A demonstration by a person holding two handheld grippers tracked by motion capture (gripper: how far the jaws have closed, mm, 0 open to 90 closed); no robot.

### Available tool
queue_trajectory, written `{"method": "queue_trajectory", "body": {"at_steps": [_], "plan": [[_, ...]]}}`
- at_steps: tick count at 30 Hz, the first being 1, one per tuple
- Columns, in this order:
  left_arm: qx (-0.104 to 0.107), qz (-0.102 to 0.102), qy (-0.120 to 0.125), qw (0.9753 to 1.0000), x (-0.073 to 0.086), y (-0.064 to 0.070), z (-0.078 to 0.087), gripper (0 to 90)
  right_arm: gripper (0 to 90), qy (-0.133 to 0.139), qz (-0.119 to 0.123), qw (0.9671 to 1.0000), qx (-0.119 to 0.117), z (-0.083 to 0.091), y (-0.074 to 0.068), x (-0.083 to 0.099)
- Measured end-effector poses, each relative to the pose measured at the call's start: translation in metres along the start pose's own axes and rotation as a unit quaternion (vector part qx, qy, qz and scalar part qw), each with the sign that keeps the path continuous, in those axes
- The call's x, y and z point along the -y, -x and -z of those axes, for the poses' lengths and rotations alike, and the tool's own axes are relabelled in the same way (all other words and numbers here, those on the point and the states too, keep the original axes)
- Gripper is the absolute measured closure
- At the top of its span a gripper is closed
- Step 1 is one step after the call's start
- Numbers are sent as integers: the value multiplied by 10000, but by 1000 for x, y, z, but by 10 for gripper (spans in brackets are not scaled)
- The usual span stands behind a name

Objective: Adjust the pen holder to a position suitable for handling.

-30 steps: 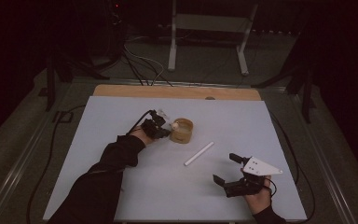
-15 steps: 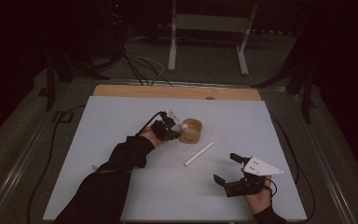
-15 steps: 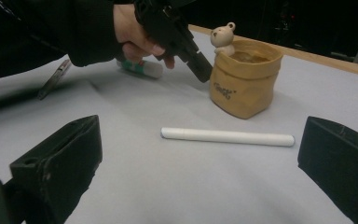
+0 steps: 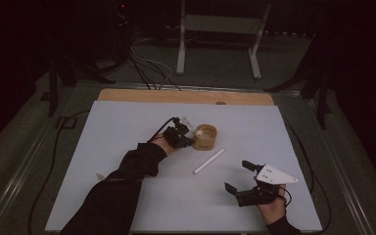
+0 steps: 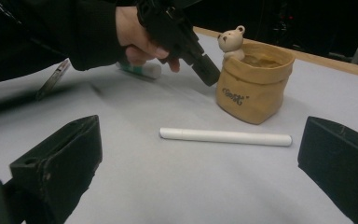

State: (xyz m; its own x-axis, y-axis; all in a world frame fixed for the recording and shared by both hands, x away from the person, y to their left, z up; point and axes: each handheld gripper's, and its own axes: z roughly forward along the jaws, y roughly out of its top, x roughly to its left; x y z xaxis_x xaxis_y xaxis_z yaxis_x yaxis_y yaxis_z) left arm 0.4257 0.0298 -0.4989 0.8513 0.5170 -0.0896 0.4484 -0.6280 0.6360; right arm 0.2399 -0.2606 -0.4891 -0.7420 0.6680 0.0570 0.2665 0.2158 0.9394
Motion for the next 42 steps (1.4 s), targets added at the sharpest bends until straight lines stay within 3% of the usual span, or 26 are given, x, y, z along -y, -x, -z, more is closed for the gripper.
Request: {"method": "queue_trajectory", "body": {"at_steps": [6,19,20,23,32,33,42], "plan": [[72,171,205,9996,6,-9,17,900,0,-12,-14,10000,-4,0,1,0],[184,228,771,9966,17,-19,63,900,0,-37,-38,10000,-9,-2,1,1],[177,232,813,9963,17,-19,66,847,0,-38,-41,10000,-13,-2,1,1],[182,231,901,9955,18,-19,75,834,0,-45,-49,10000,-13,-2,1,1],[187,320,1056,9937,21,-18,92,601,0,-55,-34,10000,-7,-2,1,1],[150,345,1124,9930,23,-17,100,524,0,-54,-43,10000,-6,-2,1,1],[249,409,1241,9911,28,-16,116,227,0,-79,-30,10000,-8,-3,0,1]]}}
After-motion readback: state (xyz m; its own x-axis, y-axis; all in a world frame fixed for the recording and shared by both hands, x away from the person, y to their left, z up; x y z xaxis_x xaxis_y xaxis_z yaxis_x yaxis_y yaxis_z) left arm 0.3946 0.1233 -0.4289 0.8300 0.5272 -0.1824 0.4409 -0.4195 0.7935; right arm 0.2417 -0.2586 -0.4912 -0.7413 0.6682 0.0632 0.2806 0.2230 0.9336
